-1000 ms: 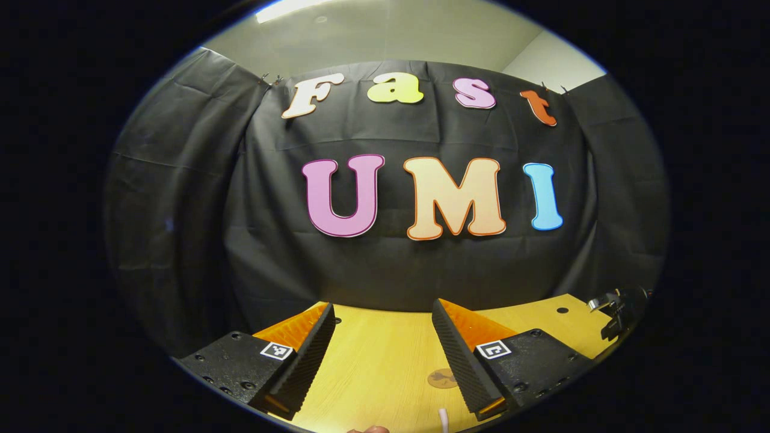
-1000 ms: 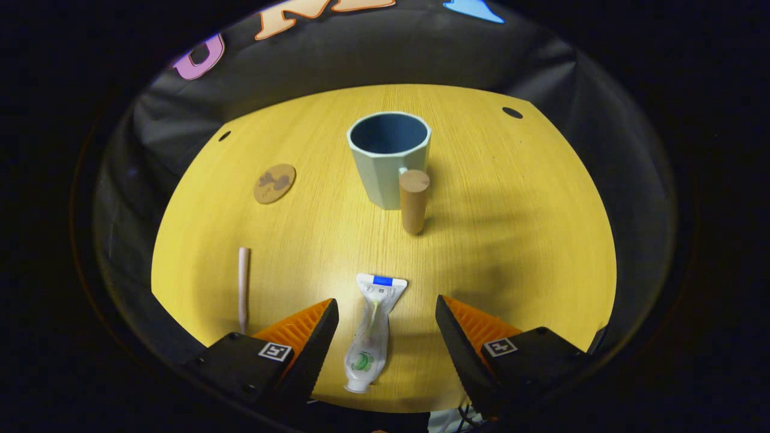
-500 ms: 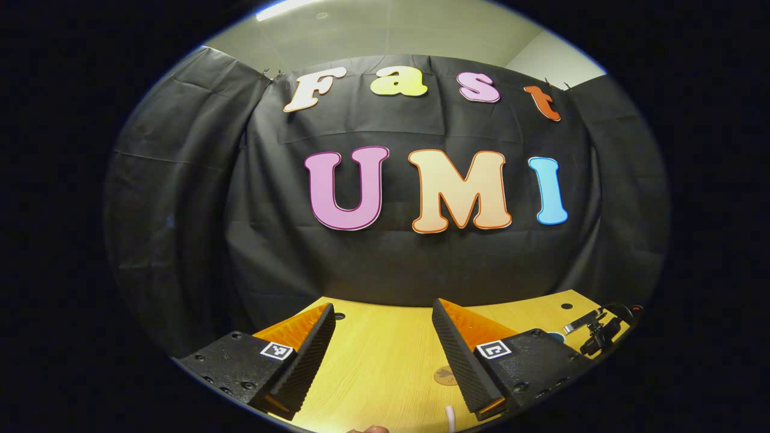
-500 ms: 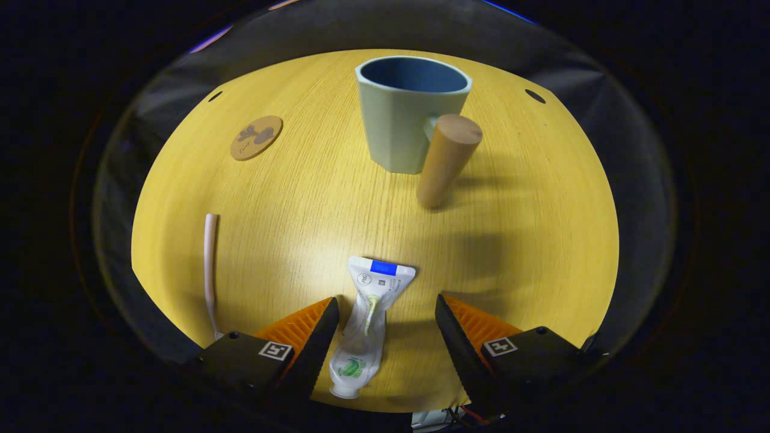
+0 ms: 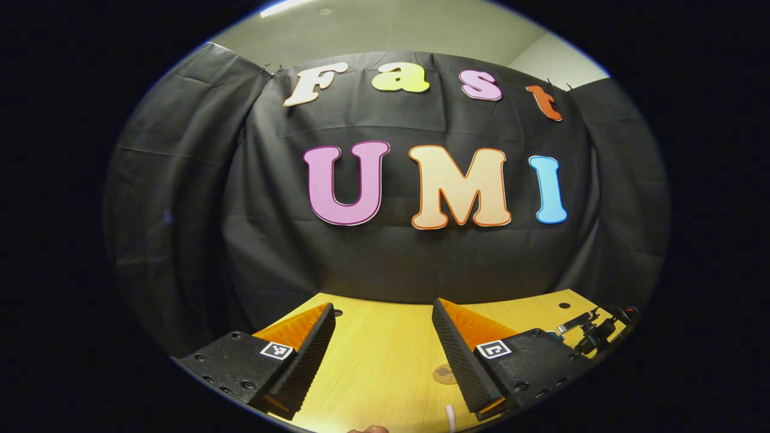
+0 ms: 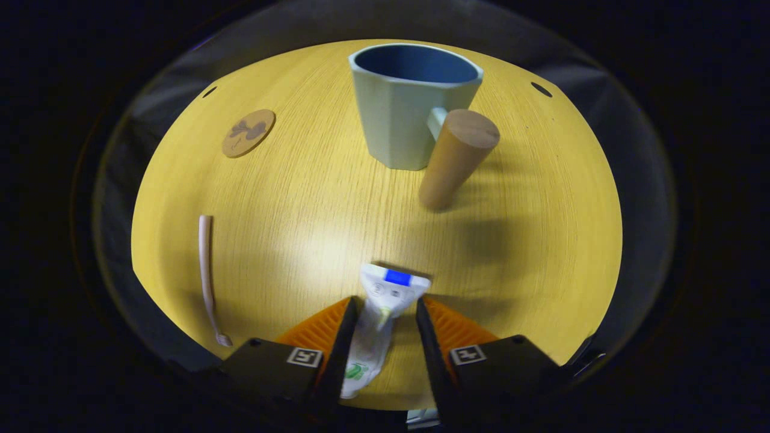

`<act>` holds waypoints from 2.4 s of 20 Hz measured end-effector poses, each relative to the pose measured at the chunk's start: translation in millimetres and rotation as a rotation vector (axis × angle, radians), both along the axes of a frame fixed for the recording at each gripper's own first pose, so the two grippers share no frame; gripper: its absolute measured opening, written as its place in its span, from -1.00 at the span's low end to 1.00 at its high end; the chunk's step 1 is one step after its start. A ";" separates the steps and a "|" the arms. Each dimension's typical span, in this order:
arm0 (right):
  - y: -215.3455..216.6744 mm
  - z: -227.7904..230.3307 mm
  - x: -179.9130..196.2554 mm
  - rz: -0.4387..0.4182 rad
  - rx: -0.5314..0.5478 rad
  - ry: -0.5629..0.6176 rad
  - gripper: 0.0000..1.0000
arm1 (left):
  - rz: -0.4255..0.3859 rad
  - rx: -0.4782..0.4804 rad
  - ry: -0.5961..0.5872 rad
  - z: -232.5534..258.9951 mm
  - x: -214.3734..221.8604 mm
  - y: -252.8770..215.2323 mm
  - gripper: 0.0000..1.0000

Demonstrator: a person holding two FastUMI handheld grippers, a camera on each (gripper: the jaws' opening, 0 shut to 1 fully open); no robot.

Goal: Put the toothbrush and toothpaste on the desktop into the cup, then pick up the cup and place it on the coaster on the desktop.

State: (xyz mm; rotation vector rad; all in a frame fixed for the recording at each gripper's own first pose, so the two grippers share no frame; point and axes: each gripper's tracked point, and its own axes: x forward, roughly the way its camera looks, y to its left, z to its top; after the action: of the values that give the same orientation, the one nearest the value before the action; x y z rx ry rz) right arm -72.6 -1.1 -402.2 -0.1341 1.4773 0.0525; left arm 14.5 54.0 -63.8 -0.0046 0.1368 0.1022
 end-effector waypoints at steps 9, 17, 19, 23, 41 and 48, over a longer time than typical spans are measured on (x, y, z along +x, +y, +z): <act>3.2 1.7 0.6 0.069 0.024 -0.038 -0.85 | -0.048 -0.009 0.050 -16.4 -2.3 -18.2 0.89; 4.5 2.5 1.8 0.094 0.047 -0.072 -0.86 | -0.158 -0.097 0.291 -89.1 -20.9 -58.9 0.89; 4.5 3.0 2.0 0.095 0.052 -0.080 -0.86 | -0.177 -0.107 0.367 -111.1 -27.2 -67.5 0.90; 4.3 3.1 2.4 0.104 0.061 -0.095 -0.86 | -0.213 -0.120 0.528 -151.4 -45.0 -83.4 0.90; 4.7 2.8 3.2 0.128 0.084 -0.135 -0.86 | -0.217 -0.191 1.127 -277.2 -122.3 -99.8 0.92; 4.6 2.4 3.5 0.135 0.089 -0.145 -0.86 | -0.205 -0.084 1.241 -289.8 -128.4 -93.1 0.89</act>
State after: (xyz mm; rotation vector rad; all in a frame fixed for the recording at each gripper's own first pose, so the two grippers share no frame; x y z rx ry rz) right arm -69.2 3.5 -399.8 -0.1622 1.3174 0.2130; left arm -113.9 -39.1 -353.6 -0.0103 1.3787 -0.1204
